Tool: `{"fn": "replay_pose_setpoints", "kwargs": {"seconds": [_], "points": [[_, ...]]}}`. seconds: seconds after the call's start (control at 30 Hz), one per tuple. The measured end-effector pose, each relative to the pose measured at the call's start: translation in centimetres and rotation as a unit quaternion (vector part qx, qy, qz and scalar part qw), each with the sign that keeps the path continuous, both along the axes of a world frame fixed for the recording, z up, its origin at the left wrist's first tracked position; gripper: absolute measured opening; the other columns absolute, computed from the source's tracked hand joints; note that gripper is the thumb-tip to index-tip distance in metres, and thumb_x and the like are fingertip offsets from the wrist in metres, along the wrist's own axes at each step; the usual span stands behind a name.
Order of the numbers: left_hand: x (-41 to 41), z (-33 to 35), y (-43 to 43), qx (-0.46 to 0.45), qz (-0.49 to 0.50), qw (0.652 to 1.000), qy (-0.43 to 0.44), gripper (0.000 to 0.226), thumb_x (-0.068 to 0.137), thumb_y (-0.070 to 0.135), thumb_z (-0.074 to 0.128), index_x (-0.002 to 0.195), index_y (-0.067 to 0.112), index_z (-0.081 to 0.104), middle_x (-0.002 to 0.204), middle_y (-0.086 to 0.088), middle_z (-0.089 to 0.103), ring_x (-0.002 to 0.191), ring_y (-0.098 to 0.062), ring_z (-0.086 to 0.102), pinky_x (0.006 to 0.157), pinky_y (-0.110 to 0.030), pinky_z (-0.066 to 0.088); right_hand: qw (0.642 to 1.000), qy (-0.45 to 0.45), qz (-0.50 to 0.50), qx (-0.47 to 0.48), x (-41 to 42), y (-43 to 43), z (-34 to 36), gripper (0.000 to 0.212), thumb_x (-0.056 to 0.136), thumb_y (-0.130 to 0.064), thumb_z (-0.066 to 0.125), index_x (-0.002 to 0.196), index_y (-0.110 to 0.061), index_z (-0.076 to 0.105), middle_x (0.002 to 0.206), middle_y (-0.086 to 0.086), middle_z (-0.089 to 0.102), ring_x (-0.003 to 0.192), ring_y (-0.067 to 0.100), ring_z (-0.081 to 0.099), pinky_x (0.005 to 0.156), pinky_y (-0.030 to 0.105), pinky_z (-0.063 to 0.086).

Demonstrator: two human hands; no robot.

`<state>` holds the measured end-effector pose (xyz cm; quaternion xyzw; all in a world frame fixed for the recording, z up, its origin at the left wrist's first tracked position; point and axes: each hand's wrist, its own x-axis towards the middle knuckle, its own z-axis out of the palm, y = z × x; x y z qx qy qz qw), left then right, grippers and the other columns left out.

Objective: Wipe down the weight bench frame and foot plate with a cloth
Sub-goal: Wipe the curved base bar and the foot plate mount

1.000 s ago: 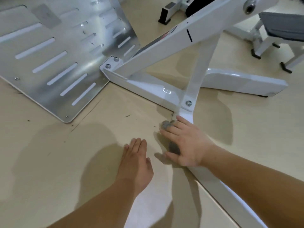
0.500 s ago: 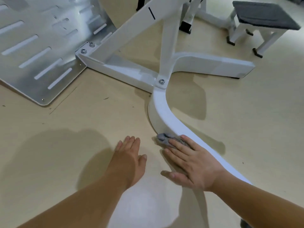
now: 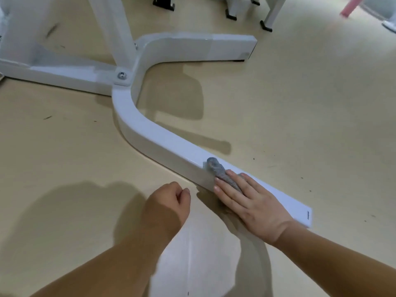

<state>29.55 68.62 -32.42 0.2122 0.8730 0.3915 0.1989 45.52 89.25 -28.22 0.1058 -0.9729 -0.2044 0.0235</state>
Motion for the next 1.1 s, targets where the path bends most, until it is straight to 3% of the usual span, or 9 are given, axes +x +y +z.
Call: {"fn": "replay_pose_setpoints", "kwargs": {"seconds": [0.17, 0.3, 0.4, 0.6, 0.73, 0.8, 0.87, 0.93, 1.1], "points": [[4.8, -1.4, 2.8, 0.002, 0.002, 0.993, -0.114, 0.039, 0.095, 0.043, 0.055, 0.072, 0.013, 0.047, 0.056, 0.0, 0.041, 0.058, -0.023, 0.038, 0.057, -0.034, 0.045, 0.979, 0.058, -0.168, -0.105, 3.5, 0.8, 0.2, 0.075, 0.095, -0.009, 0.067, 0.159, -0.003, 0.028, 0.168, 0.016, 0.022, 0.147, 0.04, 0.036, 0.115, 0.05, 0.041], [7.3, -1.6, 4.7, 0.011, -0.012, 0.987, -0.162, 0.029, 0.093, 0.047, 0.053, 0.08, 0.02, 0.054, 0.055, 0.004, 0.042, 0.06, -0.021, 0.039, 0.059, -0.031, 0.045, 0.947, 0.053, -0.282, -0.145, 6.3, 2.4, 0.7, 0.072, 0.103, -0.051, 0.044, 0.157, -0.004, 0.032, 0.164, 0.014, 0.032, 0.147, 0.031, 0.038, 0.121, 0.05, 0.028], [8.1, -1.1, 5.7, 0.002, -0.021, 0.987, -0.16, 0.027, 0.093, 0.047, 0.053, 0.078, 0.024, 0.056, 0.055, 0.002, 0.047, 0.062, -0.022, 0.044, 0.067, -0.035, 0.053, 0.923, 0.06, -0.33, -0.188, 8.4, 3.2, 1.1, 0.079, 0.1, -0.061, 0.039, 0.155, -0.006, 0.034, 0.159, 0.013, 0.041, 0.143, 0.03, 0.04, 0.119, 0.043, 0.035], [8.6, -0.5, 6.1, 0.007, 0.003, 0.984, -0.176, 0.027, 0.095, 0.043, 0.054, 0.073, 0.028, 0.059, 0.052, 0.005, 0.047, 0.062, -0.024, 0.047, 0.069, -0.036, 0.054, 0.891, 0.022, -0.408, -0.196, 11.7, 4.3, 2.3, 0.09, 0.09, -0.078, 0.033, 0.15, -0.012, 0.044, 0.143, 0.006, 0.054, 0.124, 0.028, 0.058, 0.091, 0.036, 0.054], [7.7, -0.8, 5.0, 0.017, 0.017, 0.986, -0.167, 0.027, 0.094, 0.043, 0.056, 0.074, 0.026, 0.061, 0.063, -0.004, 0.058, 0.07, -0.031, 0.058, 0.072, -0.039, 0.056, 0.87, -0.029, -0.473, -0.136, 13.2, 4.2, 2.8, 0.091, 0.083, -0.084, 0.011, 0.141, -0.022, 0.044, 0.107, 0.0, 0.071, 0.086, 0.031, 0.068, 0.061, 0.034, 0.036], [7.0, -1.1, 4.2, 0.028, 0.04, 0.986, -0.16, 0.031, 0.094, 0.042, 0.057, 0.073, 0.02, 0.062, 0.067, -0.006, 0.06, 0.075, -0.034, 0.061, 0.072, -0.041, 0.056, 0.862, 0.038, -0.478, -0.166, 13.5, 3.6, 2.8, 0.076, 0.095, -0.072, 0.018, 0.138, -0.017, 0.048, 0.103, 0.006, 0.071, 0.087, 0.033, 0.066, 0.065, 0.035, 0.04], [6.2, -1.2, 3.5, 0.036, 0.058, 0.987, -0.145, 0.033, 0.094, 0.039, 0.059, 0.072, 0.014, 0.062, 0.067, -0.009, 0.059, 0.075, -0.036, 0.06, 0.071, -0.041, 0.055, 0.837, 0.099, -0.492, -0.217, 12.3, 2.9, 3.0, 0.063, 0.104, -0.055, 0.022, 0.141, -0.011, 0.05, 0.119, 0.01, 0.065, 0.107, 0.032, 0.058, 0.088, 0.037, 0.045], [5.2, -1.3, 2.8, 0.041, 0.07, 0.989, -0.125, 0.034, 0.095, 0.036, 0.06, 0.073, 0.01, 0.061, 0.067, -0.013, 0.057, 0.074, -0.038, 0.058, 0.07, -0.042, 0.055, 0.857, 0.112, -0.446, -0.234, 9.5, 2.3, 3.3, 0.058, 0.105, -0.046, 0.025, 0.136, -0.008, 0.056, 0.134, 0.009, 0.059, 0.123, 0.026, 0.05, 0.103, 0.03, 0.038], [2.9, -1.1, 1.7, 0.026, 0.089, 0.99, -0.106, 0.036, 0.096, 0.034, 0.06, 0.074, 0.006, 0.061, 0.064, -0.014, 0.054, 0.062, -0.027, 0.046, 0.068, -0.042, 0.054, 0.896, 0.065, -0.383, -0.216, 3.1, 1.1, 3.0, 0.056, 0.105, -0.04, 0.028, 0.139, -0.005, 0.055, 0.142, 0.01, 0.058, 0.126, 0.026, 0.052, 0.105, 0.027, 0.035]]}}
